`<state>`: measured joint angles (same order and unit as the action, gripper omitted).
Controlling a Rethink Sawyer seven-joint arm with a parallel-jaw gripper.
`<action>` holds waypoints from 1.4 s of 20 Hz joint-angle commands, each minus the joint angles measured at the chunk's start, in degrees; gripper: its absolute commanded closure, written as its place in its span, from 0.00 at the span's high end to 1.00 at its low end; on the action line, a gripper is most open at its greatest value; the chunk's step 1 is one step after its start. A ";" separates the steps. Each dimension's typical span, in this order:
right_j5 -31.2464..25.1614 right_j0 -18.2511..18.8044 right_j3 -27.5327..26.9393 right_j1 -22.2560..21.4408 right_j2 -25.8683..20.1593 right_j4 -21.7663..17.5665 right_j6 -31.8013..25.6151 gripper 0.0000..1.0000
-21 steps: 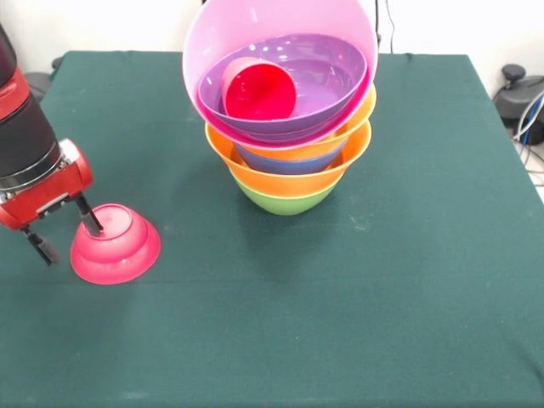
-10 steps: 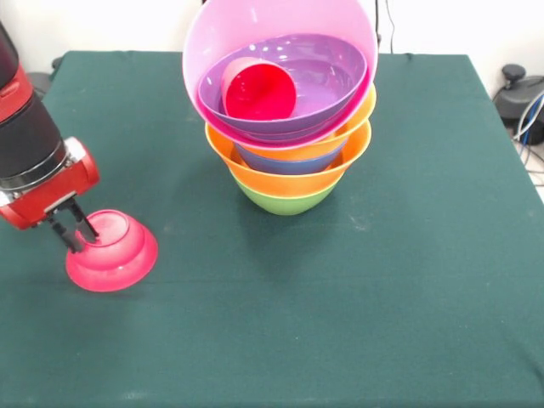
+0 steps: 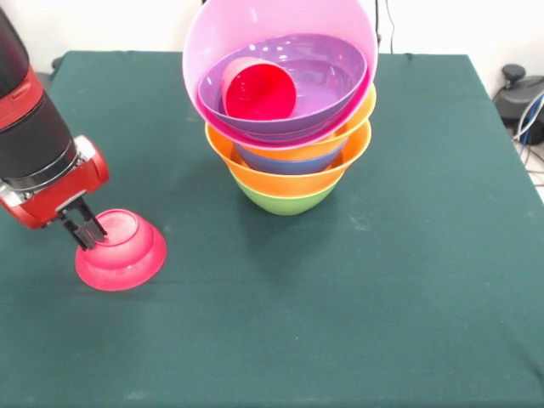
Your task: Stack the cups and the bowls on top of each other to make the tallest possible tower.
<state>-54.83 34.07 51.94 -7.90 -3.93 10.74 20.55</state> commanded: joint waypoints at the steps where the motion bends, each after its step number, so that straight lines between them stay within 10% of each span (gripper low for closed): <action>1: -4.27 -3.65 3.02 5.95 -1.89 -2.49 12.04 0.00; 16: -8.80 -5.76 7.68 -2.31 1.60 -0.81 15.05 0.00; 23: -24.69 -8.18 7.31 -12.98 4.37 0.52 18.23 0.00; 28: -31.00 -8.82 1.26 -11.80 5.14 1.34 22.43 0.00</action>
<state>-74.63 28.04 55.63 -16.00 2.46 10.85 21.77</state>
